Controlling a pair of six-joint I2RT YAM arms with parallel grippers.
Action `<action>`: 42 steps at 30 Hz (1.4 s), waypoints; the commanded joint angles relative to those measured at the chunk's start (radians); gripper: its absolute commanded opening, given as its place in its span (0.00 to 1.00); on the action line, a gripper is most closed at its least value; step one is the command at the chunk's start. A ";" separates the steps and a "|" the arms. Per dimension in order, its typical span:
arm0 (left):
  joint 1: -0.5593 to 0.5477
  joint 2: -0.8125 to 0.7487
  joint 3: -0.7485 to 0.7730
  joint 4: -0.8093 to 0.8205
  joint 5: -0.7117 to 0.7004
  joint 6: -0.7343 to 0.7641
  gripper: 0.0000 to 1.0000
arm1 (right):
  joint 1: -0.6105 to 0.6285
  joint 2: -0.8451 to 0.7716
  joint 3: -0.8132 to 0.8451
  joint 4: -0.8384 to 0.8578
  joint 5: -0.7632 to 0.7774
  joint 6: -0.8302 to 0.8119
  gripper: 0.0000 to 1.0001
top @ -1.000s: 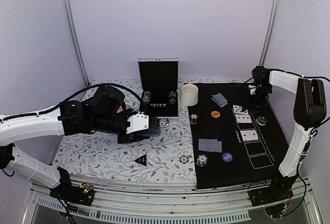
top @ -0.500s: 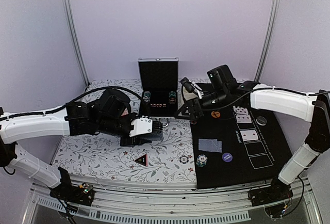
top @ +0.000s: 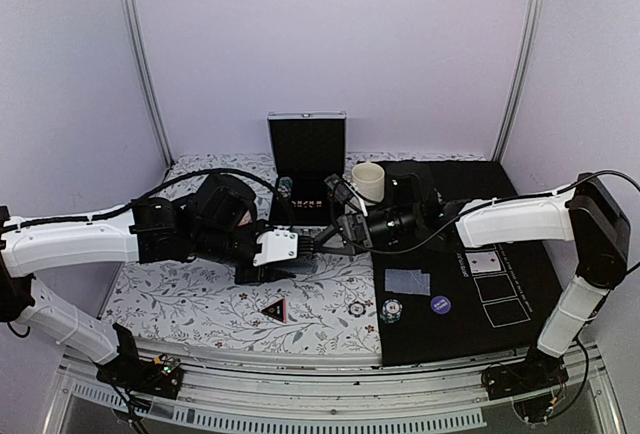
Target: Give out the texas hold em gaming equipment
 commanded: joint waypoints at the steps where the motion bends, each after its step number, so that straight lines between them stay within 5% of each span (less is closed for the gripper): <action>1: 0.005 0.001 0.008 0.024 0.010 -0.012 0.44 | 0.028 0.041 0.015 0.117 -0.071 0.046 0.76; 5: 0.005 0.002 0.009 0.024 0.012 -0.013 0.44 | 0.045 0.060 0.015 0.139 -0.091 0.046 0.73; 17: 0.009 0.009 0.014 0.027 0.024 -0.016 0.44 | 0.048 0.089 0.035 0.121 -0.082 0.090 0.03; 20: 0.011 0.012 0.016 0.027 0.026 -0.022 0.49 | 0.045 0.066 0.033 0.080 -0.072 0.078 0.02; 23: 0.011 0.023 0.032 0.015 0.031 -0.055 0.85 | 0.023 0.028 0.029 -0.002 -0.047 0.051 0.02; 25: 0.011 0.041 0.075 -0.029 0.037 -0.107 0.98 | -0.006 -0.004 0.011 -0.044 -0.030 0.035 0.02; 34: 0.008 0.026 0.043 -0.179 0.027 -0.492 0.98 | -0.203 -0.195 -0.074 -0.272 0.010 -0.108 0.02; 42: 0.013 0.213 0.012 -0.173 -0.032 -0.758 0.98 | -0.293 -0.319 -0.095 -0.432 0.031 -0.259 0.02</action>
